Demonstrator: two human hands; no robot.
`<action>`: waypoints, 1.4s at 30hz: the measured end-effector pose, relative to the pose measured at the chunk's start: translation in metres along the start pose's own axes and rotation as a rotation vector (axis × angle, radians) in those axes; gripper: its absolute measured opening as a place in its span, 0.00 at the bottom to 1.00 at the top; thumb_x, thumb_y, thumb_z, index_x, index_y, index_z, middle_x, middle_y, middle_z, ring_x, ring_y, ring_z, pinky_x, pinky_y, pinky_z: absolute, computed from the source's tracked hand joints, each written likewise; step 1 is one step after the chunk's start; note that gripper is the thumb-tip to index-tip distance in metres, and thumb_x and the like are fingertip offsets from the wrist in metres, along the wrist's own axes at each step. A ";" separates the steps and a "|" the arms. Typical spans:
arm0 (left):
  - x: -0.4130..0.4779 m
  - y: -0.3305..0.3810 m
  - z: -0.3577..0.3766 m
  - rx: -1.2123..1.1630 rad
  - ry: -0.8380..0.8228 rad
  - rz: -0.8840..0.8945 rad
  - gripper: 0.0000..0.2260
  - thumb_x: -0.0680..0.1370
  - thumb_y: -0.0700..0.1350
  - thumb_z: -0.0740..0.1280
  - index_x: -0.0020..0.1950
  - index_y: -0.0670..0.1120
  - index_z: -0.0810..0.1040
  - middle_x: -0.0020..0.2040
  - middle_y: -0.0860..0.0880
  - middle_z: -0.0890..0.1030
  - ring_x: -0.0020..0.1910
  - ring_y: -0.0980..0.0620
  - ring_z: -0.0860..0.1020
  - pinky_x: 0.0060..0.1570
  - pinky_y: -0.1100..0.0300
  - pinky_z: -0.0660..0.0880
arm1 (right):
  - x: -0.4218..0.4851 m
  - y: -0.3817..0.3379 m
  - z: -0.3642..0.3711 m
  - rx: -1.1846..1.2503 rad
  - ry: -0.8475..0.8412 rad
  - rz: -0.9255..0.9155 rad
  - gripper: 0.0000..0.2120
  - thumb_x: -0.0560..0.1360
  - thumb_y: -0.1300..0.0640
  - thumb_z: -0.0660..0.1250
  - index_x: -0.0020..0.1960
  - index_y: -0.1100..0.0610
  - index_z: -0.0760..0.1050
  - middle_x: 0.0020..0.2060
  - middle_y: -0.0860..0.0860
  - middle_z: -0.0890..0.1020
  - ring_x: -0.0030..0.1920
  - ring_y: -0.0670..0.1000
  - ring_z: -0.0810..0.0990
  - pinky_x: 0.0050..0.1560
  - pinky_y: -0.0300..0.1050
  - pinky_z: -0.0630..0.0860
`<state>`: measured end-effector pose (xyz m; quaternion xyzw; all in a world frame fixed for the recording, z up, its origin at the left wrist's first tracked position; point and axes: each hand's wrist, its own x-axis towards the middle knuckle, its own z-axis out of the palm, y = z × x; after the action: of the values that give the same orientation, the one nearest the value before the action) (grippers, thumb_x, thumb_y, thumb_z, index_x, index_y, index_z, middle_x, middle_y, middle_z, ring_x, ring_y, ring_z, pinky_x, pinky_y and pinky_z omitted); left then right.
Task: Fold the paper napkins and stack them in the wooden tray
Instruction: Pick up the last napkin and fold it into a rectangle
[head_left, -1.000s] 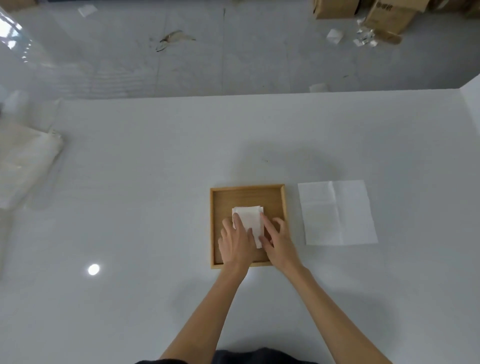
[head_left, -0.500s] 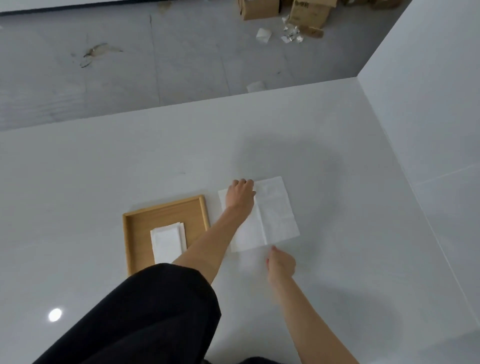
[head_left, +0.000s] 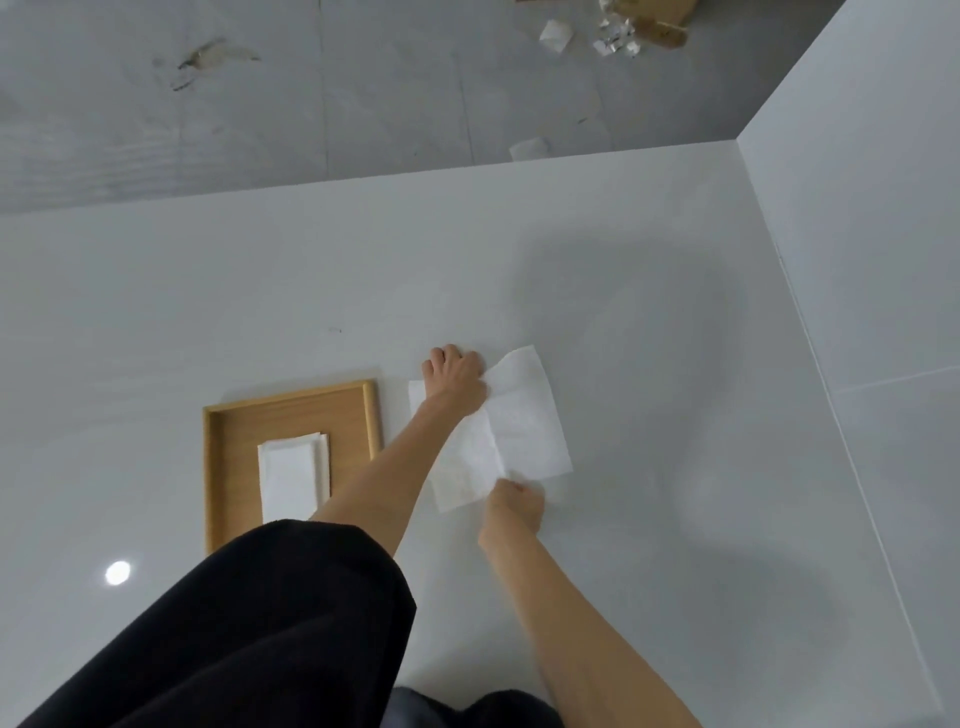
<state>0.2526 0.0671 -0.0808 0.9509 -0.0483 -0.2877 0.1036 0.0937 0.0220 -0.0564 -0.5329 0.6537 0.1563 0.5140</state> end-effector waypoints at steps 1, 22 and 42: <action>-0.006 -0.002 -0.001 -0.026 -0.008 0.011 0.10 0.80 0.44 0.62 0.60 0.45 0.74 0.62 0.42 0.74 0.64 0.39 0.69 0.63 0.51 0.63 | 0.001 0.001 -0.005 0.032 0.034 -0.030 0.10 0.78 0.63 0.62 0.57 0.62 0.78 0.50 0.59 0.83 0.45 0.59 0.80 0.40 0.45 0.72; -0.161 -0.063 0.059 -1.013 -0.345 -0.043 0.31 0.77 0.35 0.70 0.76 0.55 0.66 0.67 0.44 0.76 0.62 0.43 0.79 0.62 0.44 0.78 | 0.018 0.049 -0.145 -0.140 -0.320 -0.382 0.29 0.74 0.77 0.51 0.70 0.60 0.74 0.39 0.49 0.75 0.31 0.45 0.71 0.23 0.29 0.67; -0.306 -0.115 -0.151 -1.115 0.204 0.277 0.22 0.79 0.37 0.70 0.68 0.59 0.77 0.63 0.46 0.80 0.61 0.42 0.79 0.62 0.46 0.78 | -0.172 -0.074 -0.158 -0.172 -0.560 -1.290 0.23 0.79 0.66 0.63 0.66 0.43 0.77 0.56 0.34 0.79 0.40 0.45 0.72 0.50 0.31 0.72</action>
<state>0.0865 0.2508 0.1810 0.7604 -0.0031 -0.1605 0.6293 0.0607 -0.0333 0.1798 -0.7924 0.0362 0.0028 0.6089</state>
